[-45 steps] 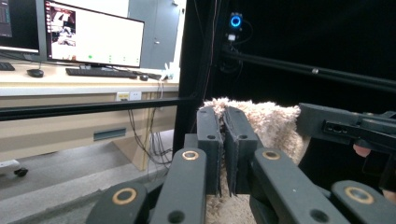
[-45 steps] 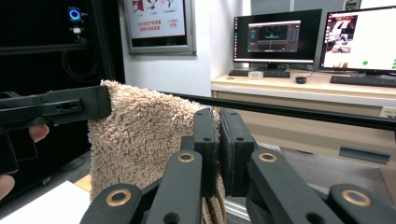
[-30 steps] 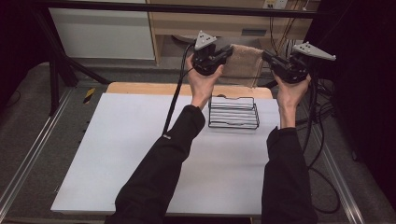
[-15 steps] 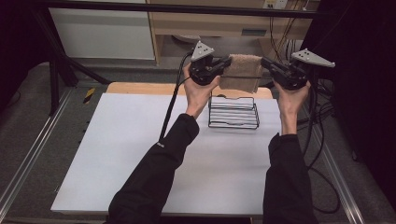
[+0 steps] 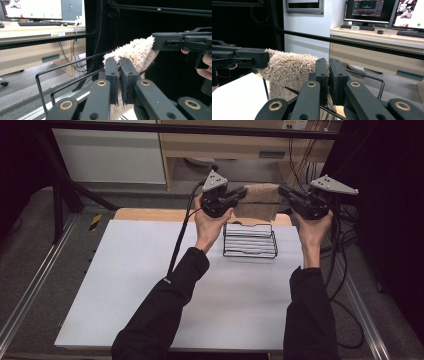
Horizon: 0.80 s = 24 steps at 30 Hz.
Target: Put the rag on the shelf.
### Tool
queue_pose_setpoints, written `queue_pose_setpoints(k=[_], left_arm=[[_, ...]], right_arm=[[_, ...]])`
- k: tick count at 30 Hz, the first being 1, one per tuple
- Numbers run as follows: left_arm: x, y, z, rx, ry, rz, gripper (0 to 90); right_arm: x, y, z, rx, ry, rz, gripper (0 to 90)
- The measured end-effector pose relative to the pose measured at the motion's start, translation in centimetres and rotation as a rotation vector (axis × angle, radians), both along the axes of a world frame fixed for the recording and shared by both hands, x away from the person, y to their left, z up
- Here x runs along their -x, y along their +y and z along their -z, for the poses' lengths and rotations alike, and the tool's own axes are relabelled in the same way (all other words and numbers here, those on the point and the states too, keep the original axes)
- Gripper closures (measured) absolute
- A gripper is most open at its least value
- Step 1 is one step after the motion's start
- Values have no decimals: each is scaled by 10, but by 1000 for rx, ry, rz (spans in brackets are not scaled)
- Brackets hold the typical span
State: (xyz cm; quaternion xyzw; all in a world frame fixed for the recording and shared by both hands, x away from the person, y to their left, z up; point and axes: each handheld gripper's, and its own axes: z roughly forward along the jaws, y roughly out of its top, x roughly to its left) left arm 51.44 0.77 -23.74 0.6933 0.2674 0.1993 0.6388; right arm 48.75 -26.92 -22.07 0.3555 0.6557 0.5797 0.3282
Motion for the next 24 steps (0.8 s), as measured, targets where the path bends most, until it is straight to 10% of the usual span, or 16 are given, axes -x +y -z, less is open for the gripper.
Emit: queue_pose_setpoints(k=[24], left_arm=[[17, -1, 6, -138, 58, -6, 801]], right_arm=[[24, -1, 25, 53, 43, -34, 859]])
